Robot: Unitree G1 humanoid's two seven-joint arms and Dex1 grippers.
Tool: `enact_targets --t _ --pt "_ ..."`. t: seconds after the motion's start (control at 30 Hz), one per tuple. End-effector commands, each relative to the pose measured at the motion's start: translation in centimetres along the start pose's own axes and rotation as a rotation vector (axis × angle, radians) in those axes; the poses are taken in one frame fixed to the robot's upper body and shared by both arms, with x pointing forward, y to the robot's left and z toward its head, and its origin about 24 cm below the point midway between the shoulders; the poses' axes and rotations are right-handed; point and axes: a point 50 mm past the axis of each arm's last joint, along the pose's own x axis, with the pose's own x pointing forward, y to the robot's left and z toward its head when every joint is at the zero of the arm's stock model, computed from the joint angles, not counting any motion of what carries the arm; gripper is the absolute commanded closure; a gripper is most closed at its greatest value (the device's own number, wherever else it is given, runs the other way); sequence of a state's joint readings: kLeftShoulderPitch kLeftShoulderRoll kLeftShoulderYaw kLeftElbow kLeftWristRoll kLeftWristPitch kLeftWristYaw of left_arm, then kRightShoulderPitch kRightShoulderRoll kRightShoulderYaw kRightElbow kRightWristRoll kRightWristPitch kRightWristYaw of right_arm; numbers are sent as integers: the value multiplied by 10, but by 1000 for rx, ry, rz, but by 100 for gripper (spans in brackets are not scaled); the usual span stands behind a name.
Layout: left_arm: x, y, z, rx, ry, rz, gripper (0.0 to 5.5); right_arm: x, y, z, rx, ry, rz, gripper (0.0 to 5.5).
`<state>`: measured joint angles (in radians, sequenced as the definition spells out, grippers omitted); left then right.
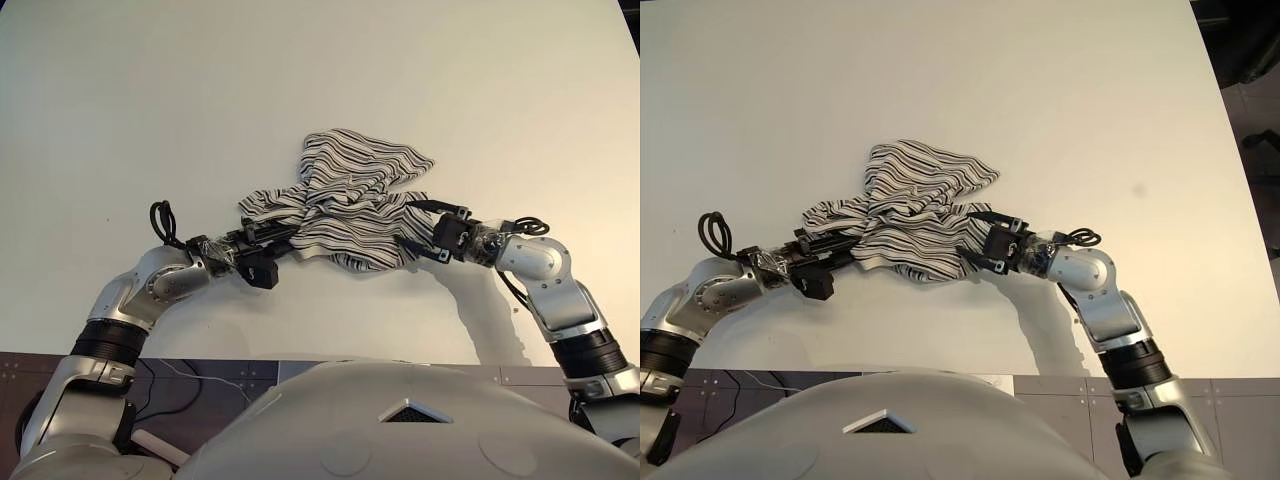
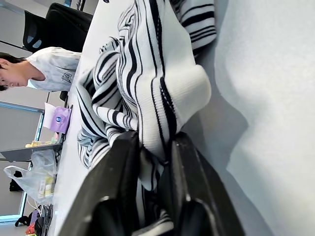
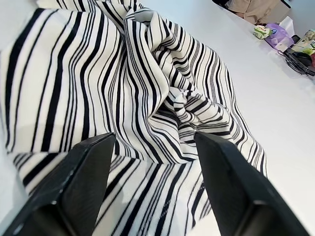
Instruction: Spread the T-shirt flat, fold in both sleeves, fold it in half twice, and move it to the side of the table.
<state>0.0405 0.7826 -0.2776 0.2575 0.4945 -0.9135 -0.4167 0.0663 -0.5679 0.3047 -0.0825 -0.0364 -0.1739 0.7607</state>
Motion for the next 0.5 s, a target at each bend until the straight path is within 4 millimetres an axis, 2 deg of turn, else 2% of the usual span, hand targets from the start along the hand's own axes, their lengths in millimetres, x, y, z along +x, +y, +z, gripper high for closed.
enact_targets --t 0.03,0.13,0.23,0.3,0.4,0.5 --pt "1 8 7 28 -34 20 513 -2 -1 1 -3 5 -14 255" --pt "-2 21 18 -41 -60 52 525 -8 -4 2 -4 11 -22 255" --pt "-6 45 35 -235 -103 43 526 -21 -3 7 19 6 13 255" --pt "-7 69 44 -397 -146 22 527 -28 0 13 44 2 57 255" --pt "-9 92 58 -628 -228 -30 527 -36 -1 21 86 -4 114 255" --pt "-5 109 52 -826 -202 -17 527 -44 11 22 125 37 246 255"
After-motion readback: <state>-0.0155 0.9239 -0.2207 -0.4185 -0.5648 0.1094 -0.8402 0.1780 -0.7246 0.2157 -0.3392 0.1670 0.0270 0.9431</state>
